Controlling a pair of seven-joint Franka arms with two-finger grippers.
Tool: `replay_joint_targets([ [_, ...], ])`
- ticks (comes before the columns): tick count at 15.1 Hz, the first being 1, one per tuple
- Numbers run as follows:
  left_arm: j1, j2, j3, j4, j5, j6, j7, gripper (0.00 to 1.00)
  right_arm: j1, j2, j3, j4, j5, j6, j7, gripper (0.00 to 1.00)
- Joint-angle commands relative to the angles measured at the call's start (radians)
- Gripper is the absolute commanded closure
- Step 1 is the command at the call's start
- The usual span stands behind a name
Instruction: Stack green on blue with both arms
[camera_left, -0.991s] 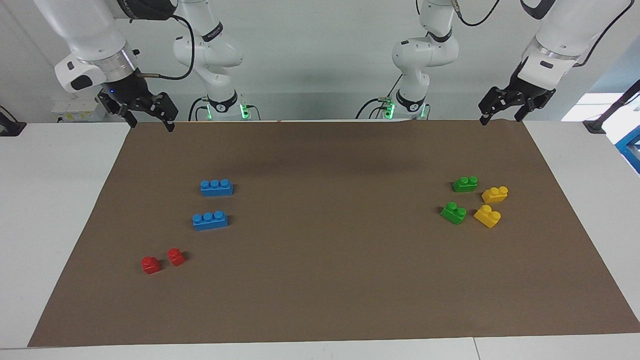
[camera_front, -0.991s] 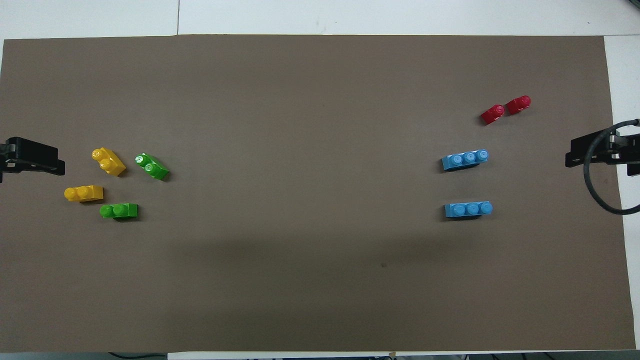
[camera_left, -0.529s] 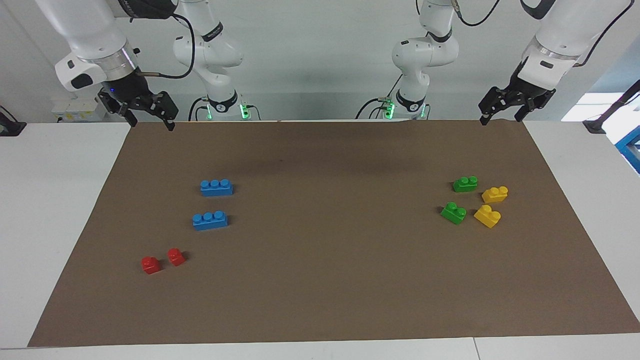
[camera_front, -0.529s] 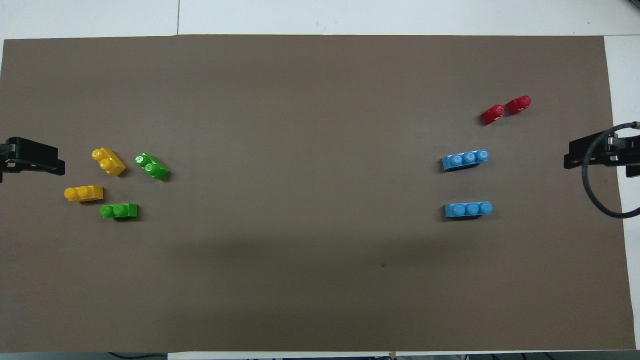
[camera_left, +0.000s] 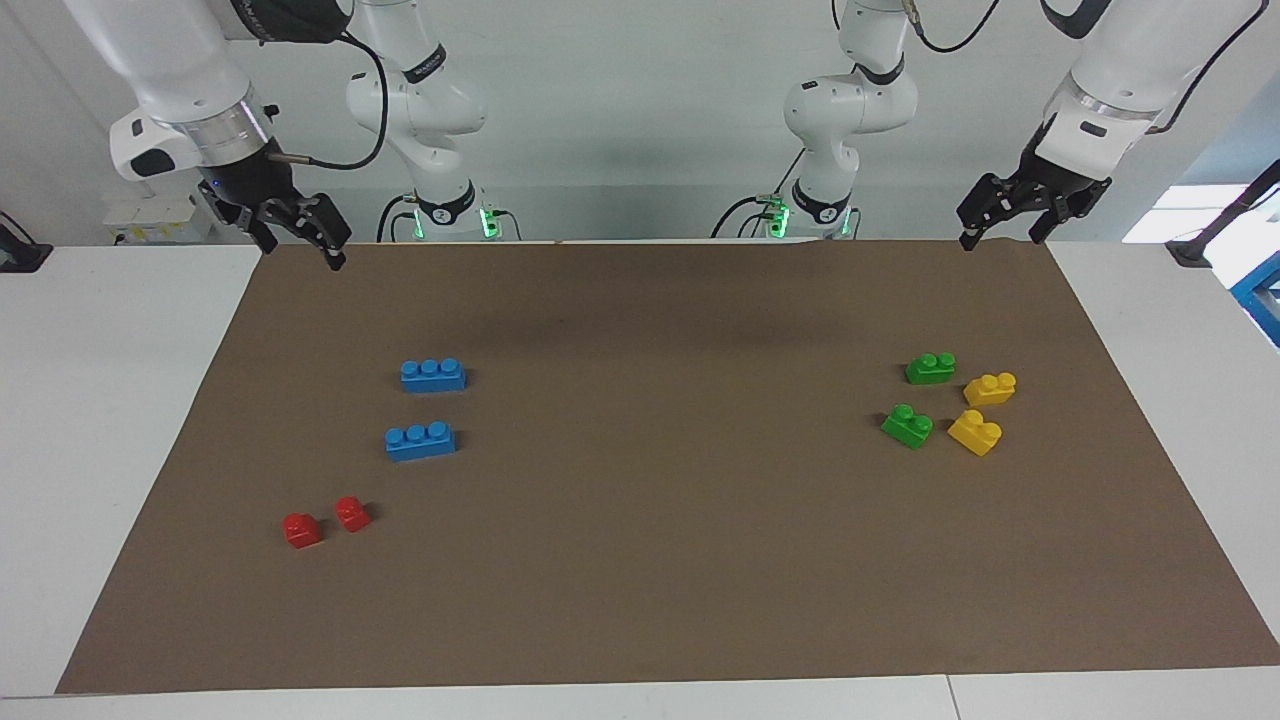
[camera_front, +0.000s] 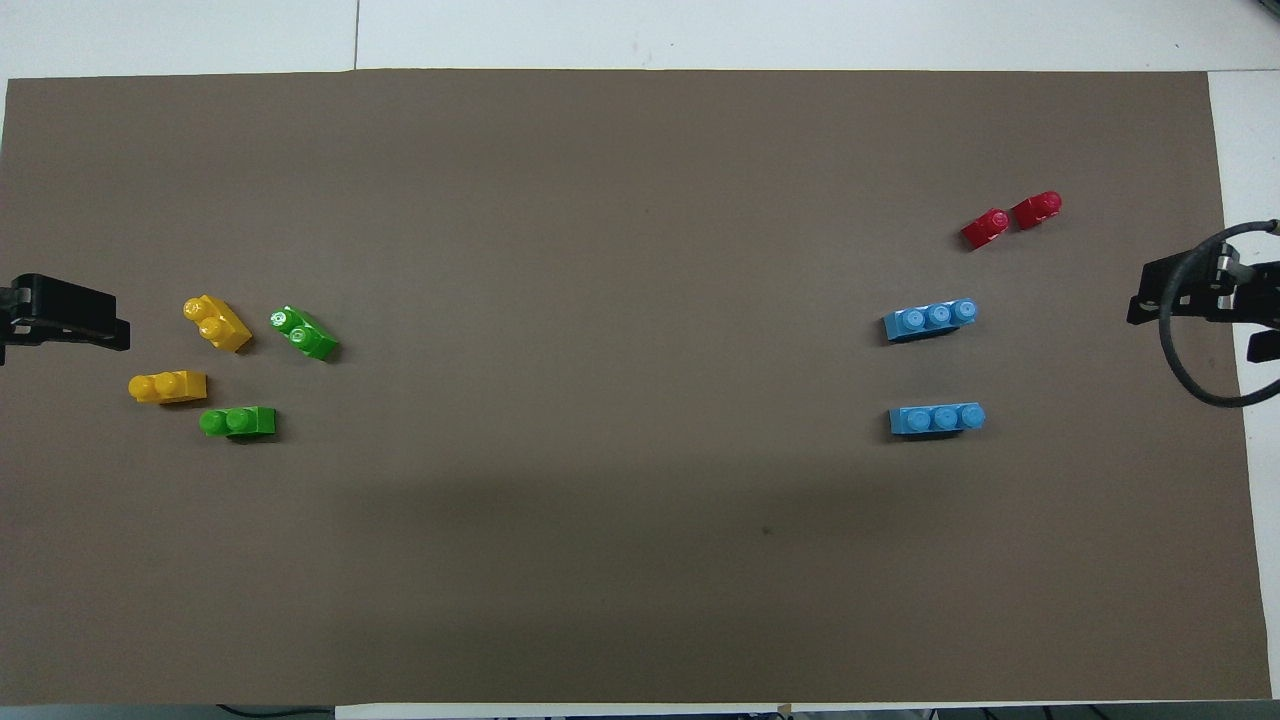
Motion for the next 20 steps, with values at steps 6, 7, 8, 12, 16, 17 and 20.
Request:
replay_joint_targets([
  [6,-0.019,-0.091,0.005,-0.244,-0.02,0.248,-0.362,0.0,-0.078,0.06,0.002,-0.1,0.227,0.18,0.587,0.02],
  [7,-0.018,-0.105,0.004,-0.294,-0.02,0.28,-0.391,0.0,-0.081,0.089,-0.001,-0.092,0.253,0.185,0.612,0.02],
  [8,-0.018,-0.109,0.004,-0.321,-0.02,0.3,-0.402,0.0,-0.101,0.116,-0.001,-0.091,0.282,0.187,0.618,0.02],
  [12,-0.018,-0.095,0.005,-0.43,-0.02,0.415,-0.547,0.0,-0.112,0.21,-0.001,-0.094,0.348,0.19,0.652,0.02],
  [16,-0.016,0.018,0.005,-0.454,-0.02,0.523,-0.638,0.0,-0.124,0.284,-0.001,-0.103,0.438,0.249,0.724,0.02],
  [17,-0.016,0.045,0.005,-0.454,-0.02,0.553,-0.678,0.0,-0.12,0.293,-0.001,-0.11,0.442,0.265,0.739,0.02],
  [20,-0.006,0.128,0.005,-0.451,-0.02,0.651,-0.741,0.0,-0.117,0.289,0.001,-0.208,0.469,0.323,0.716,0.01],
])
